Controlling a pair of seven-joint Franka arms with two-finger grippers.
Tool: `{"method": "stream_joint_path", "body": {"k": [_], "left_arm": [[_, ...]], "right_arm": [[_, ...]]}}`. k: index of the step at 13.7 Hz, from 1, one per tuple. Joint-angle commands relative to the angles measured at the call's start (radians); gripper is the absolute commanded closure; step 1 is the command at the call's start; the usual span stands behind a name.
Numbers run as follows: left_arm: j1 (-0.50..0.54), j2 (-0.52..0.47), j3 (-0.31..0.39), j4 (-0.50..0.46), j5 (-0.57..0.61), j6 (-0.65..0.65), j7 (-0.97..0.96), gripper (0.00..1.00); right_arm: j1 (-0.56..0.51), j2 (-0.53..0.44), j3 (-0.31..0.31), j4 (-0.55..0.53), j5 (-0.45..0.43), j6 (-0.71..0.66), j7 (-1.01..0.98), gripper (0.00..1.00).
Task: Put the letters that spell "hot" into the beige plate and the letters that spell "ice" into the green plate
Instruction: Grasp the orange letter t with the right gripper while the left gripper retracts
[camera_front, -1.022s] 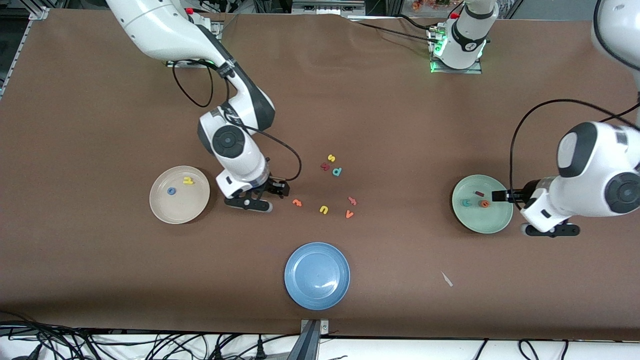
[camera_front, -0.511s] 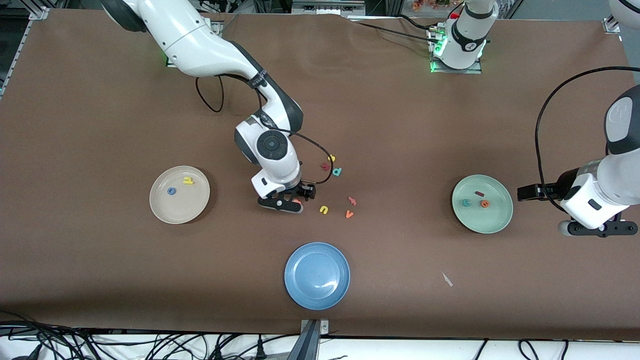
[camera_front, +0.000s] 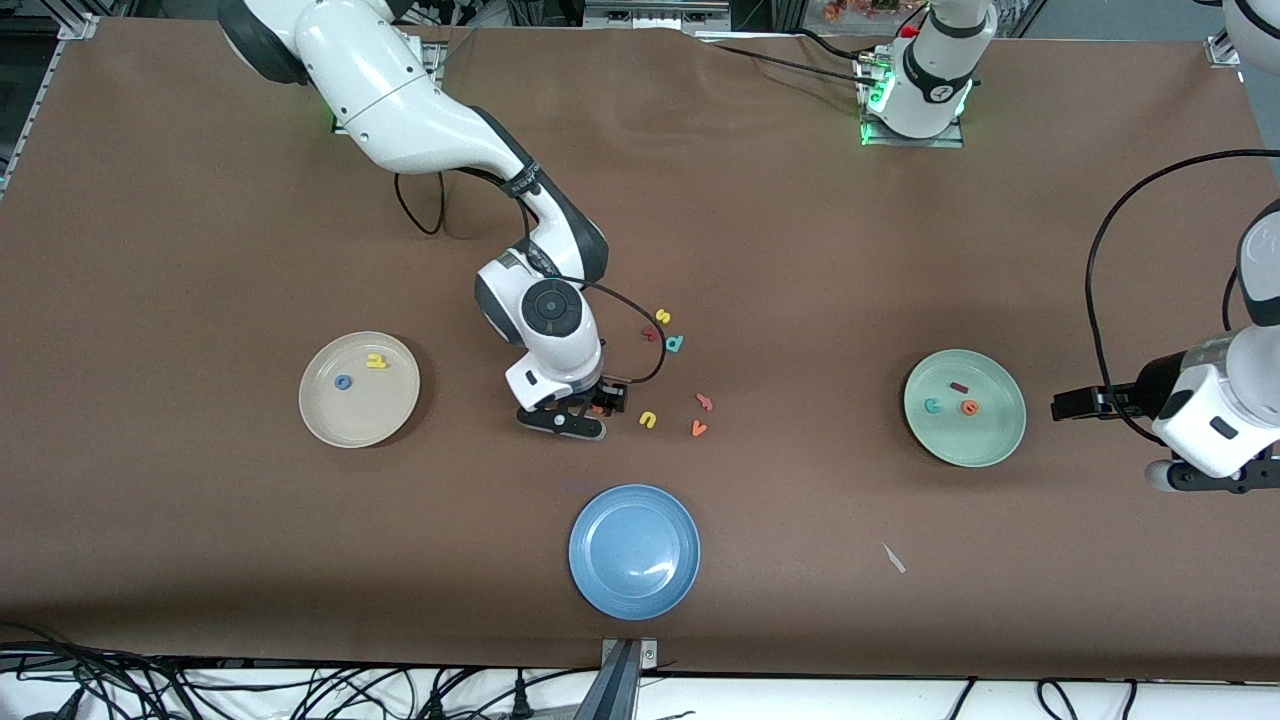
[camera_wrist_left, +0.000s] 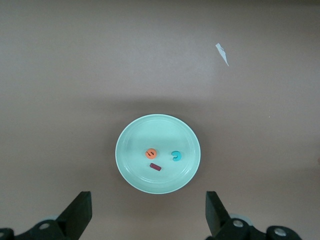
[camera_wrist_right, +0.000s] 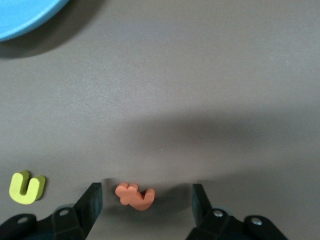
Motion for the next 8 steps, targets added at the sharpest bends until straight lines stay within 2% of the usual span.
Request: {"method": "stream_joint_path", "body": {"k": [1,4,8], "left_arm": [[0.005,-0.023,0.001,-0.013,0.006,-0.026,0.027,0.0],[0.011,-0.023,-0.001,-0.018,0.004,-0.025,0.027,0.0],[0.011,-0.023,0.001,-0.025,0.006,-0.022,0.014,0.0]], "right_arm": [[0.021,0.038,-0.011,0.05,-0.018,-0.001,0.018,0.19],[0.023,0.045,-0.011,0.05,-0.018,-0.001,0.02,0.3],[0.023,0.045,-0.011,0.05,-0.018,-0.001,0.014,0.55]]}}
